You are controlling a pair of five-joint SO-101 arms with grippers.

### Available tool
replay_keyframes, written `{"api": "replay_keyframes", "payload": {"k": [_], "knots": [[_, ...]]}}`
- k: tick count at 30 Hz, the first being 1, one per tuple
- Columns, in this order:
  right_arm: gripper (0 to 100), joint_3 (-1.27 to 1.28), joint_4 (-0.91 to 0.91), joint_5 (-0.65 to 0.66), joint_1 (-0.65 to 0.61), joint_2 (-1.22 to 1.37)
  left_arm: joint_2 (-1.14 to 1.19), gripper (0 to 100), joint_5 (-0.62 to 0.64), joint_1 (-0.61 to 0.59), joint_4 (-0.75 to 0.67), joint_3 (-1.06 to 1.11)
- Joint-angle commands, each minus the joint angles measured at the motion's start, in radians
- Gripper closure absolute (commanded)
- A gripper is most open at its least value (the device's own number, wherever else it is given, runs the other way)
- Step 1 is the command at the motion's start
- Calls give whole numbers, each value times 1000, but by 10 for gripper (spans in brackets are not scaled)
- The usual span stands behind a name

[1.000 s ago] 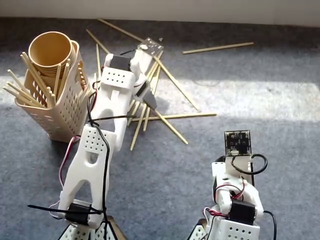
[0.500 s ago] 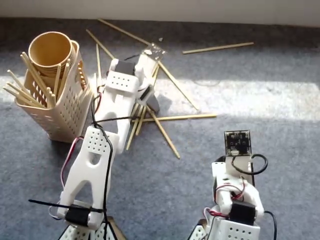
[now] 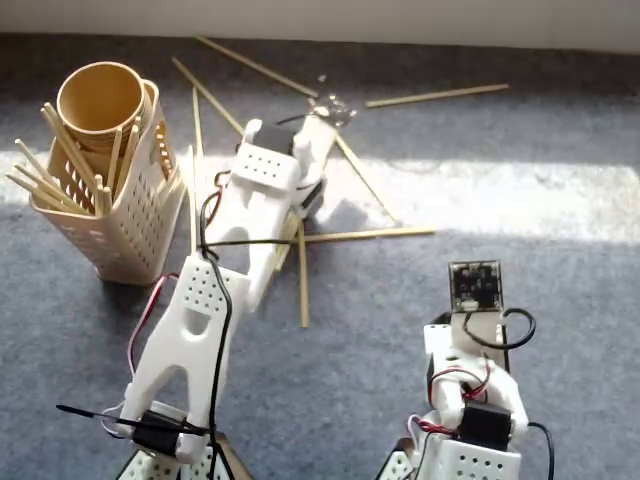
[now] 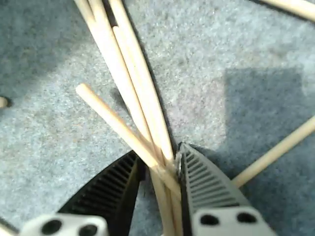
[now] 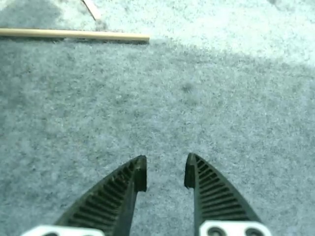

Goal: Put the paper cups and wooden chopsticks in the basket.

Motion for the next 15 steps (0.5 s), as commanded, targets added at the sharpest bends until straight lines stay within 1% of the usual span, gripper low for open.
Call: {"api": "replay_keyframes", "payload": {"k": [1, 8, 12, 15], "knots": [[854, -4, -16, 11, -13, 5, -7, 996, 0, -22, 5, 5], [854, -4, -16, 11, -13, 5, -65, 997, 0, -28, -2, -39], [854, -4, -16, 11, -15, 5, -145, 998, 0, -39, 14, -159], [854, -4, -16, 11, -15, 5, -226, 998, 0, -39, 58, -232]]}}
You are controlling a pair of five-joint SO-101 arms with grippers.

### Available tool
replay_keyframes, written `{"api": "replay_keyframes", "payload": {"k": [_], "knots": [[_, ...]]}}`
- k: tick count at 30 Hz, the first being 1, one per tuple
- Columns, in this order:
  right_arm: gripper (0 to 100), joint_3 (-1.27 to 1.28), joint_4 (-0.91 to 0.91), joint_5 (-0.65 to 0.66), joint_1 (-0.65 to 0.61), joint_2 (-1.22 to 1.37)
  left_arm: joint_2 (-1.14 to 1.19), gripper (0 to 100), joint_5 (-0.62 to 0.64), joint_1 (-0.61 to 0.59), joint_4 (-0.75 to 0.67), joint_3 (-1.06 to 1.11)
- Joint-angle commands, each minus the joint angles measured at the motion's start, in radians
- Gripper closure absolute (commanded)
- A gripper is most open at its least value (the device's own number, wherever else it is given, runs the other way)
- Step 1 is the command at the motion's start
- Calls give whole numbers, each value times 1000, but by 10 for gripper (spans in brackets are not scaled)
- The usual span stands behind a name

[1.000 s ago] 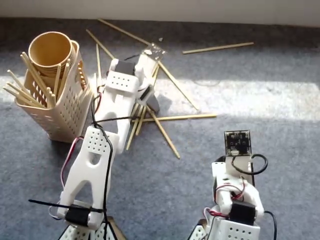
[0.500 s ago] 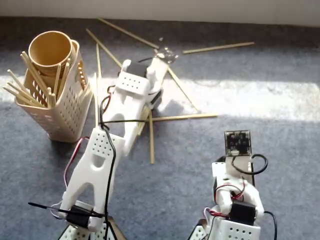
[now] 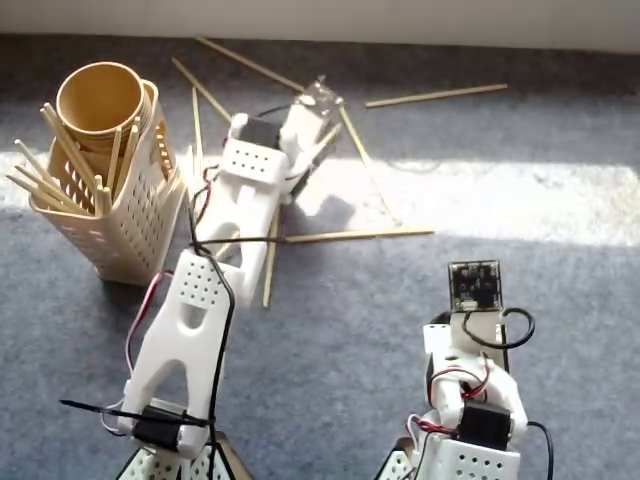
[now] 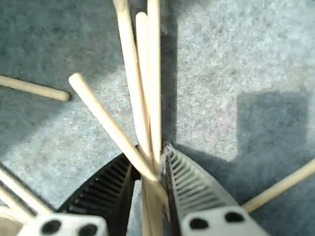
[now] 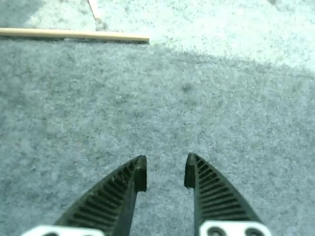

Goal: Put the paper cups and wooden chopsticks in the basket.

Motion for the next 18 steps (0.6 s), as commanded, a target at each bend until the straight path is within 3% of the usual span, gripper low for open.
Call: {"api": "replay_keyframes", "payload": {"k": [1, 18], "knots": [[854, -4, -16, 11, -15, 5, -157, 998, 3, -22, 32, -117], [854, -2, -16, 11, -15, 5, -826, 998, -17, -101, 35, -160]]}}
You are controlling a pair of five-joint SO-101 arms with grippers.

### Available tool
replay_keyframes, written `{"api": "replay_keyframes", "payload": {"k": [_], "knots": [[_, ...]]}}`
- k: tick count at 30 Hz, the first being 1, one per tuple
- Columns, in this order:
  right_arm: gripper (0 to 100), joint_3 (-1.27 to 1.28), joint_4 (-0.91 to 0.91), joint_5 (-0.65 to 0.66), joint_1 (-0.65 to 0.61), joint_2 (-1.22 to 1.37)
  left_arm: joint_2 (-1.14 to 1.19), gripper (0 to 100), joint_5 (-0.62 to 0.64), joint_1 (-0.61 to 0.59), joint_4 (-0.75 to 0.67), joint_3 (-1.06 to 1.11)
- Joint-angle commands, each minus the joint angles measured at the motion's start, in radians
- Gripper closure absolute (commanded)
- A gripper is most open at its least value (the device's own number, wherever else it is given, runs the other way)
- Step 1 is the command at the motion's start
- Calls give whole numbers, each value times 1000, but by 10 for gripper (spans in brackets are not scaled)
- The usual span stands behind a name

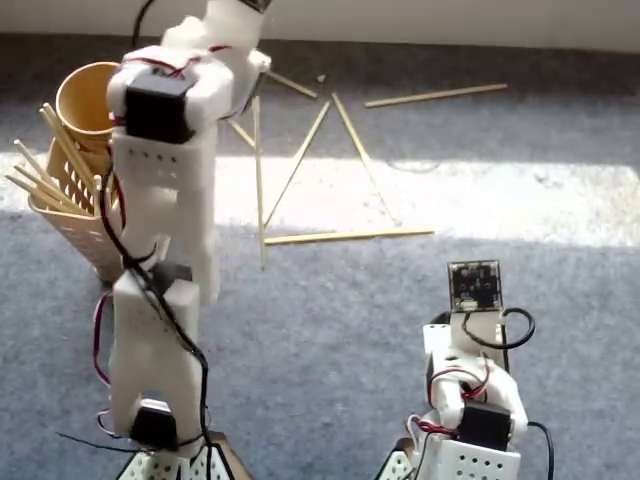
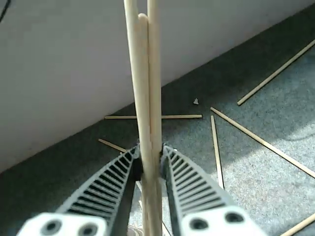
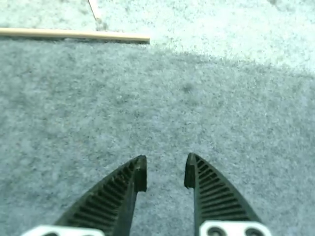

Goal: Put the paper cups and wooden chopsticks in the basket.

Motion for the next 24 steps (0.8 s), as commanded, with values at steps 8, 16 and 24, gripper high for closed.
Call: {"api": "replay_keyframes", "payload": {"k": [8, 16, 24], "knots": [[854, -2, -16, 11, -10, 5, -371, 998, -44, -180, 0, -47], [854, -2, -16, 11, -12, 5, -389, 998, 9, -269, 2, -47], [854, 18, -16, 11, -12, 5, -384, 998, 87, -314, 8, -47]]}}
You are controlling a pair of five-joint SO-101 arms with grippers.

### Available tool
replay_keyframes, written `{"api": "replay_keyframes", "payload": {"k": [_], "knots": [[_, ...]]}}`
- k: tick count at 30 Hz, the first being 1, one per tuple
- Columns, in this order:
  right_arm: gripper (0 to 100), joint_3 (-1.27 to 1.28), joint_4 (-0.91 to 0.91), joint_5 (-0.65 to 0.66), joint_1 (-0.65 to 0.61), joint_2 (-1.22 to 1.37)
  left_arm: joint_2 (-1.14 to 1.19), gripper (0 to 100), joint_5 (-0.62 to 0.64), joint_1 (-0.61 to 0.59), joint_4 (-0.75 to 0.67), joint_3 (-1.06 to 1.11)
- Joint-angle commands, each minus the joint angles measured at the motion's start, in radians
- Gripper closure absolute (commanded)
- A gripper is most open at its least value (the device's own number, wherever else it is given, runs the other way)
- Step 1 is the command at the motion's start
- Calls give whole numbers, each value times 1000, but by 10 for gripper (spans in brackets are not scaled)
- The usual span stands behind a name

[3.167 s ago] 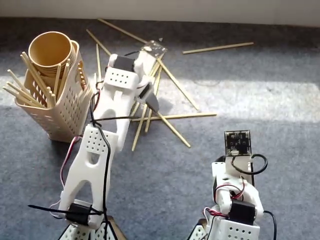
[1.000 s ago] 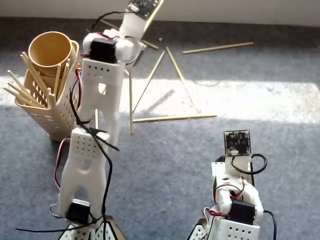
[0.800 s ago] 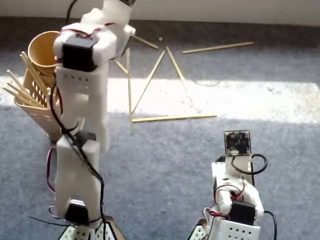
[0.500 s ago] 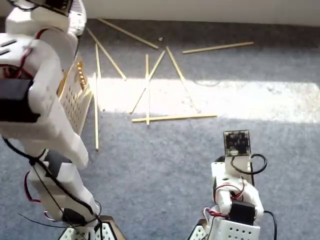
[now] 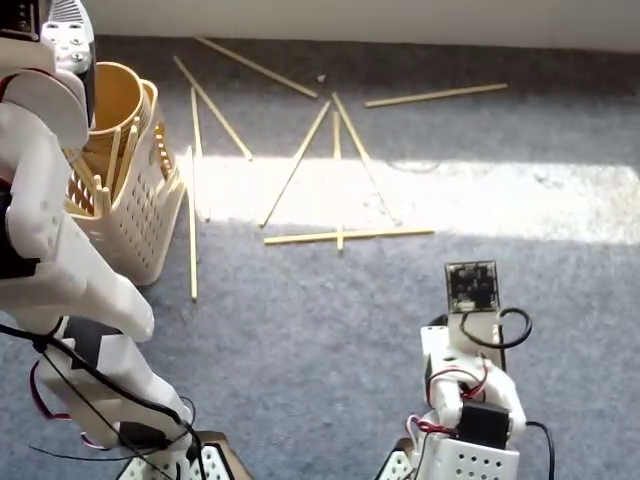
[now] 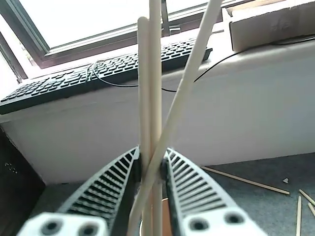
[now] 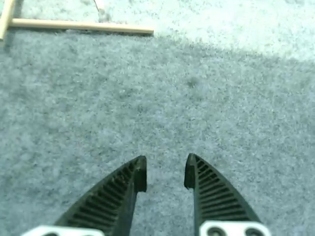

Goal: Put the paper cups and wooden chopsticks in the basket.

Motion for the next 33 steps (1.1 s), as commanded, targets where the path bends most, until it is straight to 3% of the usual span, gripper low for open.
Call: {"api": "replay_keyframes", "payload": {"k": [1, 8, 14, 20, 33], "knots": [[854, -1, -16, 11, -7, 7, -22, 998, 28, -31, 8, -24], [854, 2, -18, 11, -44, 7, -58, 998, 40, -127, 58, 33], [854, 2, -18, 11, -47, 7, -223, 998, 86, -147, 54, 430], [854, 2, -18, 11, -47, 7, -476, 998, 86, -67, 49, 783], [854, 2, -16, 11, -47, 7, -757, 998, 86, -113, -638, 1566]]}}
